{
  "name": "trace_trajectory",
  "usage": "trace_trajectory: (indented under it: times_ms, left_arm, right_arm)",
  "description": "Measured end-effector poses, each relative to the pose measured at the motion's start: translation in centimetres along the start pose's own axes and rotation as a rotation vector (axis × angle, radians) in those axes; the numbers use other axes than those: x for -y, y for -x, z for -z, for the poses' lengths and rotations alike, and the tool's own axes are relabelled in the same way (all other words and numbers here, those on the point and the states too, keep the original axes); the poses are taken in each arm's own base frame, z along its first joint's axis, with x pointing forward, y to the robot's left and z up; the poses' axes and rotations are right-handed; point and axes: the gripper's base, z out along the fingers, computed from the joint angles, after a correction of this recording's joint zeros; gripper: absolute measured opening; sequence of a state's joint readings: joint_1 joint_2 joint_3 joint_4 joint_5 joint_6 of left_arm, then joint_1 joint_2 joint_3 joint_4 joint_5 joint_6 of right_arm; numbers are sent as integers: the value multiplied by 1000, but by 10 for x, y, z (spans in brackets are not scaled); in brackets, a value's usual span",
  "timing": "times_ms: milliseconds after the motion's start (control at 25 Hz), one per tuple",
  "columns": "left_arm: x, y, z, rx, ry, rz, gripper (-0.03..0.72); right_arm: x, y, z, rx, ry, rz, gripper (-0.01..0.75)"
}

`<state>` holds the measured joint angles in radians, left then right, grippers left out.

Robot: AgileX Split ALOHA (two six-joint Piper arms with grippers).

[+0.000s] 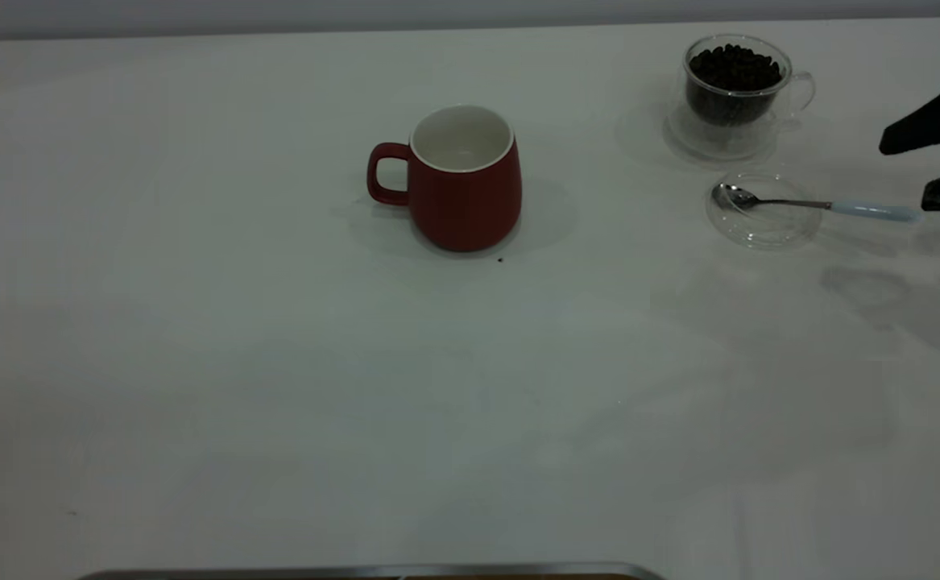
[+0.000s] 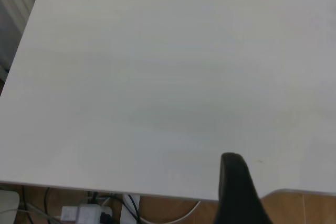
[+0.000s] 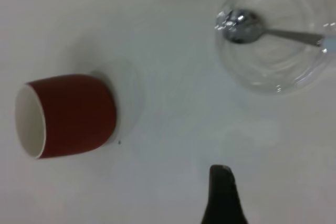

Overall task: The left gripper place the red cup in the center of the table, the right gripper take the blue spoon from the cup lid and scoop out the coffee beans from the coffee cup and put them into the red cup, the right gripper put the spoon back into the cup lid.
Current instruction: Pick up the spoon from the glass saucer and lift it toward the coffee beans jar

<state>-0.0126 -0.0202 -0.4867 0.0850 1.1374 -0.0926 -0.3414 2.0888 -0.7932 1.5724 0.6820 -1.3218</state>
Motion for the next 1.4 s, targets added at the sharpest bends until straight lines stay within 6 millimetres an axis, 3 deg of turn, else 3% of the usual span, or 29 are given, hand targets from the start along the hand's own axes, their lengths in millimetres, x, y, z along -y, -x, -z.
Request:
trace_trajectory:
  times_ms: [320,600,960,1400]
  left_arm:
    - [0,0,0,0,0,0,516]
    - [0,0,0,0,0,1,516]
    - [0,0,0,0,0,1,516]
    - [0,0,0,0,0,1,516]
  right_arm:
    - [25,1,-8,14,2,-73,579]
    - [40,7,-30,6,43,-100,579]
    - [48,17,-42,29,48,-110,579]
    - [58,14,-51,39,43,-139,579]
